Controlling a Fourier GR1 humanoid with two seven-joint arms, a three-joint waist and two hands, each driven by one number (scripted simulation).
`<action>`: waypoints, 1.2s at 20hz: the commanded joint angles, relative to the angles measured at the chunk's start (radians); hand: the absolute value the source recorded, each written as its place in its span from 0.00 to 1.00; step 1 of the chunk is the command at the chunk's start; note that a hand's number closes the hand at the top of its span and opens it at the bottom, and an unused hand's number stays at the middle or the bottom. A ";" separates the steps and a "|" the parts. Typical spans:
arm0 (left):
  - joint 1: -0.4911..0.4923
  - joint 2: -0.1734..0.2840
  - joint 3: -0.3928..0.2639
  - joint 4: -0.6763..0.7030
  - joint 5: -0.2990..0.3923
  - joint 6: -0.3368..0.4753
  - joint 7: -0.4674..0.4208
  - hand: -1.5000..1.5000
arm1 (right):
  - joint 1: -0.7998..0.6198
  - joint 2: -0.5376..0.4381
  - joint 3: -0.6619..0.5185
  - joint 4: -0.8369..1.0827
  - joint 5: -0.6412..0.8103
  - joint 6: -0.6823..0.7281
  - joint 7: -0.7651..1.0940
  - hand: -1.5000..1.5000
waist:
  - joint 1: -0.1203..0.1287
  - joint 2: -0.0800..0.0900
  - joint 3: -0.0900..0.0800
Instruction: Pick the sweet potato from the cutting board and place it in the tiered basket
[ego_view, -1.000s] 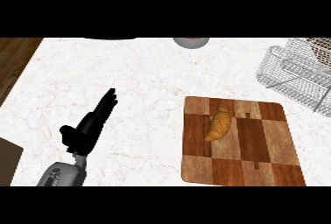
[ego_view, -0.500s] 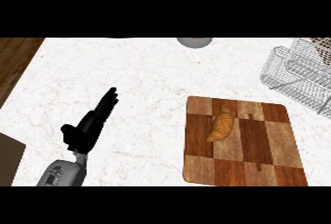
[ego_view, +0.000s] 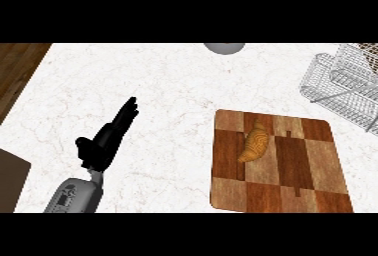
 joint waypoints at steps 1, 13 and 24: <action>-0.034 -0.018 0.001 0.020 -0.009 0.009 0.018 0.50 | -0.052 0.068 0.015 0.079 0.033 -0.065 -0.011 1.00 | -0.002 0.003 0.001; 0.019 -0.017 -0.004 -0.021 -0.023 0.005 -0.010 0.50 | -0.128 0.115 -0.147 0.263 -0.116 0.014 0.149 1.00 | -0.003 0.003 0.001; 0.015 -0.018 0.018 -0.036 -0.018 0.006 0.010 0.50 | -0.115 0.071 -0.253 0.205 -0.217 -0.131 0.149 0.00 | -0.007 0.004 0.002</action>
